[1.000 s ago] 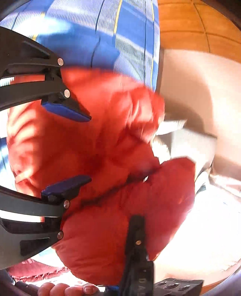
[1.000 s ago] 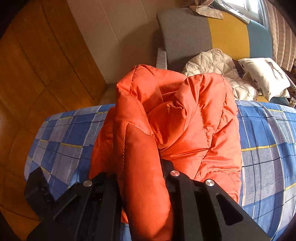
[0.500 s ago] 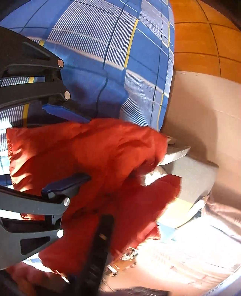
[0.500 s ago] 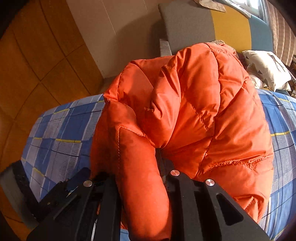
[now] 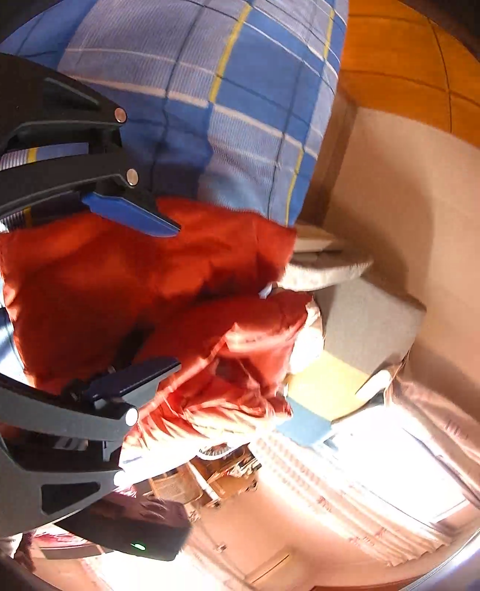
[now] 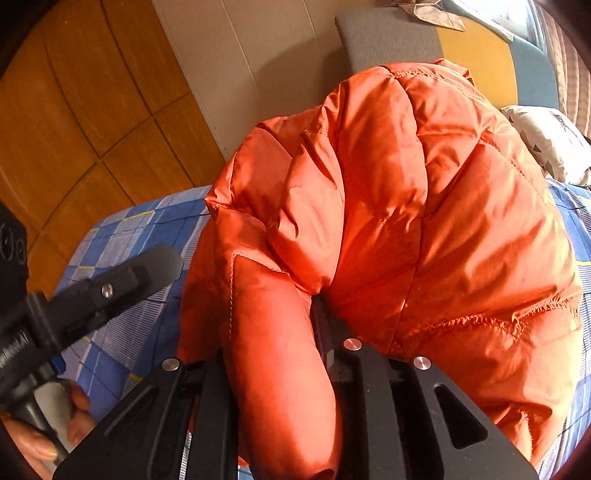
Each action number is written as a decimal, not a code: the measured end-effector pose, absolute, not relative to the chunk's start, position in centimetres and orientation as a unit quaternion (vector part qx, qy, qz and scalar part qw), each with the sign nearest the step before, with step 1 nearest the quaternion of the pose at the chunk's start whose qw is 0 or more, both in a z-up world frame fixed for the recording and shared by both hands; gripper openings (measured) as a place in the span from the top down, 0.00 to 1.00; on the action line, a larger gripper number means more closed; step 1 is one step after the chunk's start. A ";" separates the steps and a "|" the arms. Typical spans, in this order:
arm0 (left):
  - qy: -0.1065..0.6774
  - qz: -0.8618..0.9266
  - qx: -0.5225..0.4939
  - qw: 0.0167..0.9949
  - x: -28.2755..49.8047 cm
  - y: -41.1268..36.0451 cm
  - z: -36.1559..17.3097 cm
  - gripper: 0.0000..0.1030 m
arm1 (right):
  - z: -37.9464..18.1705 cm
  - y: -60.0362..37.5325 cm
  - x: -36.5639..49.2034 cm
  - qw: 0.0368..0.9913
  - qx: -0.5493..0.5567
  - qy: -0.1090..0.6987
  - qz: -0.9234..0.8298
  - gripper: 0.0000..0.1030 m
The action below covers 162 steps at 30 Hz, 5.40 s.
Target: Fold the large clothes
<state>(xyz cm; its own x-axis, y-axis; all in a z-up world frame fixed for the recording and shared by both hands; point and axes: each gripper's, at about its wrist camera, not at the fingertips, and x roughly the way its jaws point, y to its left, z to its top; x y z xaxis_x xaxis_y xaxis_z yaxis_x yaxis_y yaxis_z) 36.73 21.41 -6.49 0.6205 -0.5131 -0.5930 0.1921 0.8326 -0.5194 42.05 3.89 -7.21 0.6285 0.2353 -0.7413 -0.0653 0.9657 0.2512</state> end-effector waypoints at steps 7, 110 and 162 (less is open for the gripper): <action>0.419 -0.239 -0.170 0.859 39.5 18.2 -5.0 0.28 | -7.5 3.7 40.6 0.904 0.098 0.402 0.103 0.72; 0.435 -0.127 -0.094 0.887 38.5 17.3 -9.9 0.63 | -9.4 1.0 43.9 0.903 0.011 0.427 0.033 0.41; 0.343 -0.337 -0.189 0.856 36.3 15.5 -2.7 0.77 | -2.3 -14.3 34.6 0.884 0.159 0.376 0.227 0.70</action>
<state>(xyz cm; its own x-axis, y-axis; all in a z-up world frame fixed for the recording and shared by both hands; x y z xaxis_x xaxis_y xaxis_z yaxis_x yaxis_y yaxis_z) 36.26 15.52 -2.72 0.5377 -0.7068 -0.4597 0.4476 0.7014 -0.5548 34.57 -14.29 -2.29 0.6139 0.5208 -0.5932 -0.2812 0.8465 0.4520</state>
